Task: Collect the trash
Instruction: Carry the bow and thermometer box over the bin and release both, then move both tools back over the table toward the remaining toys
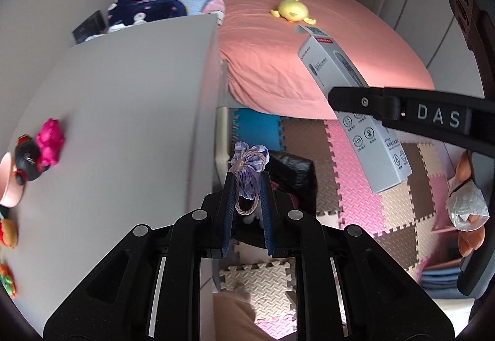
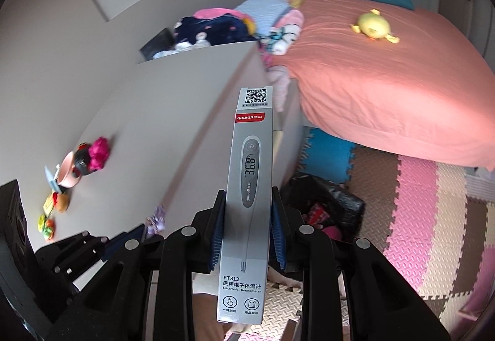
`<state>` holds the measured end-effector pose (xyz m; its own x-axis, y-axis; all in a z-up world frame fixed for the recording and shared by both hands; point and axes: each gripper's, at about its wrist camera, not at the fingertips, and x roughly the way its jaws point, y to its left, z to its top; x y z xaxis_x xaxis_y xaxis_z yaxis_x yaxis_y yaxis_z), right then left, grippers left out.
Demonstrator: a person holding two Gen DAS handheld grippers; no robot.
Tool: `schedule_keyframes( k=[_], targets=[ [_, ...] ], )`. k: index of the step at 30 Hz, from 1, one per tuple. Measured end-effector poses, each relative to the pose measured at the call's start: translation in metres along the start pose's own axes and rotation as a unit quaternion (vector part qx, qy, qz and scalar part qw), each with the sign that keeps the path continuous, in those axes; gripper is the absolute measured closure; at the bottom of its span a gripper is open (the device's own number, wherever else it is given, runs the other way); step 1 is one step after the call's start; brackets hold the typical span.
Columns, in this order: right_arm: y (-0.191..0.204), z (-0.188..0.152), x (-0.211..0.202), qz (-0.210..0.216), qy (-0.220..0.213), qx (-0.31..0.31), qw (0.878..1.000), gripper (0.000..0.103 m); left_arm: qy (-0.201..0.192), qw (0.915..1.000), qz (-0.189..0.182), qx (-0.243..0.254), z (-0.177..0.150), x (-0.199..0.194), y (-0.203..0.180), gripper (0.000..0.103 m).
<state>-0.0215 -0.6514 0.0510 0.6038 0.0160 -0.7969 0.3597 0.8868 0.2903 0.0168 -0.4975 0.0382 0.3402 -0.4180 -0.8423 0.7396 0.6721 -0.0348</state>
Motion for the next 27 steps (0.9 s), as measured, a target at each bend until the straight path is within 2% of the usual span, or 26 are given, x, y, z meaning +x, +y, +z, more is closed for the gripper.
schedule_keyframes(
  k=[6, 8, 9, 10, 11, 12, 16, 27],
  targets=[
    [-0.025, 0.005, 0.009, -0.018, 0.005, 0.02, 1.0, 0.074, 0.018, 0.9997, -0.014, 0.007, 0.007, 0.021, -0.011, 0.086],
    [-0.029, 0.006, 0.012, -0.026, 0.007, 0.025, 0.999, 0.071, 0.021, 0.9995, -0.022, 0.003, 0.008, 0.025, -0.011, 0.08],
    [-0.03, 0.006, 0.013, -0.031, 0.005, 0.03, 0.999, 0.056, 0.023, 0.9995, -0.023, 0.0, 0.009, 0.026, -0.011, 0.054],
    [-0.032, 0.007, 0.013, -0.035, 0.003, 0.037, 0.999, 0.038, 0.02, 0.9996, -0.019, -0.003, 0.006, 0.021, -0.011, 0.034],
    [-0.035, 0.007, 0.012, -0.036, -0.004, 0.046, 0.998, 0.003, 0.006, 0.9999, -0.013, -0.006, 0.004, 0.017, -0.01, 0.007],
    [-0.038, 0.007, 0.01, -0.037, -0.015, 0.052, 0.998, 0.003, -0.016, 0.9999, -0.005, -0.003, 0.002, 0.01, -0.009, 0.006],
    [-0.048, 0.008, 0.005, -0.07, -0.034, 0.07, 0.995, 0.003, -0.029, 0.9995, 0.016, -0.001, -0.004, 0.003, 0.0, 0.006],
    [-0.033, 0.002, 0.018, -0.069, -0.02, 0.063, 0.995, 0.003, -0.025, 0.9981, 0.006, -0.057, -0.019, -0.002, 0.043, 0.006]
  ],
)
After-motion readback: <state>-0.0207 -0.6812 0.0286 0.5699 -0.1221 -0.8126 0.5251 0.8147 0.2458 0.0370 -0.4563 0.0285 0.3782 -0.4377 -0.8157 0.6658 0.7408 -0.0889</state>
